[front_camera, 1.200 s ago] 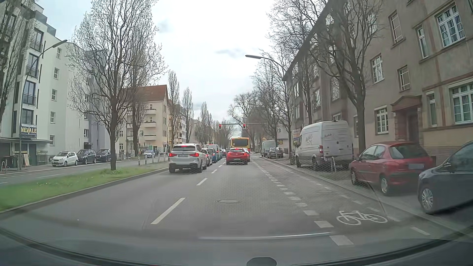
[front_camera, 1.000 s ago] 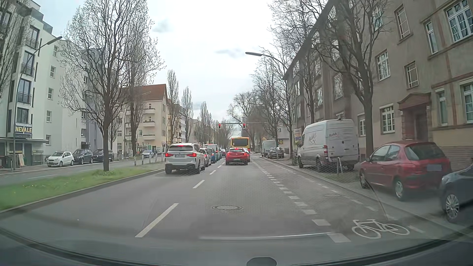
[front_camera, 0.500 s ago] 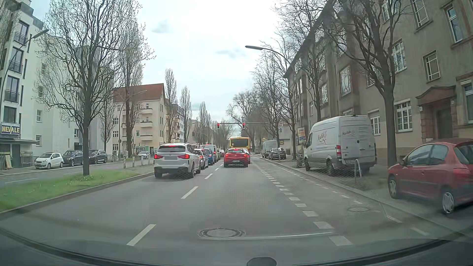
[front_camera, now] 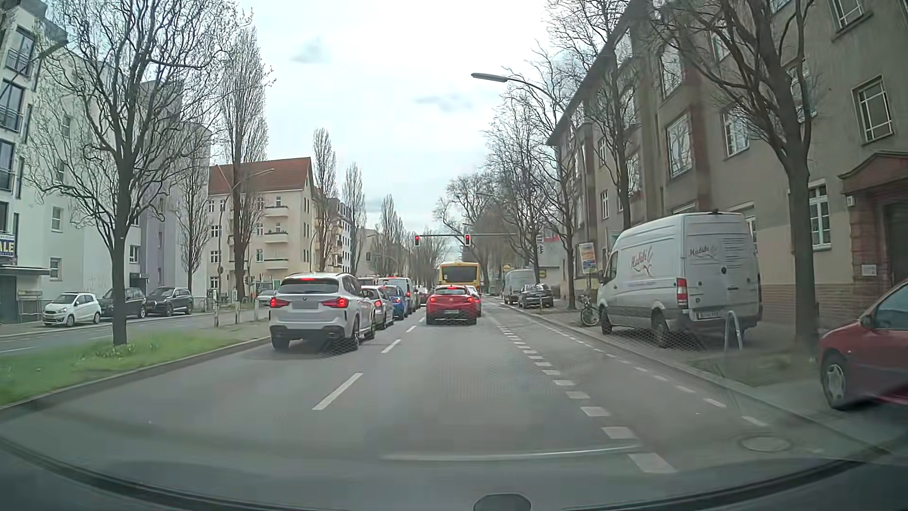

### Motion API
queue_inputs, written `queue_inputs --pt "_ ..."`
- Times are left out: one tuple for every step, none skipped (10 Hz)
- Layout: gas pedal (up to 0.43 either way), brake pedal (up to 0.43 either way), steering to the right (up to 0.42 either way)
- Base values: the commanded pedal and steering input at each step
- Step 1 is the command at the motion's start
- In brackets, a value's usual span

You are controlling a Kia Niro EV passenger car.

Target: Follow the waypoints while adhering to traffic rules and regulations

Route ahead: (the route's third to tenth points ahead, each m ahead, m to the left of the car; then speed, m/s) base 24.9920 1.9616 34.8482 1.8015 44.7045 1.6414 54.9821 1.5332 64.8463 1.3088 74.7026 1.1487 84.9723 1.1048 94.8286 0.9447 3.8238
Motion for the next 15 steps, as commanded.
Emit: queue_inputs --pt "0.008 0.000 0.003" --pt "0.008 0.000 0.002" --pt "0.008 0.000 0.003" --pt "0.008 0.000 0.004" --pt "0.008 0.000 0.006" --pt "0.020 0.000 0.006" --pt "0.020 0.000 0.006" --pt "0.020 0.000 0.006" --pt "0.020 0.000 0.006" --pt "0.020 0.000 0.006" --pt "0.020 0.000 0.006" --pt "0.020 0.000 0.006" --pt "0.020 0.000 0.006" --pt "0.008 0.000 0.006" --pt "0.008 0.000 0.006"
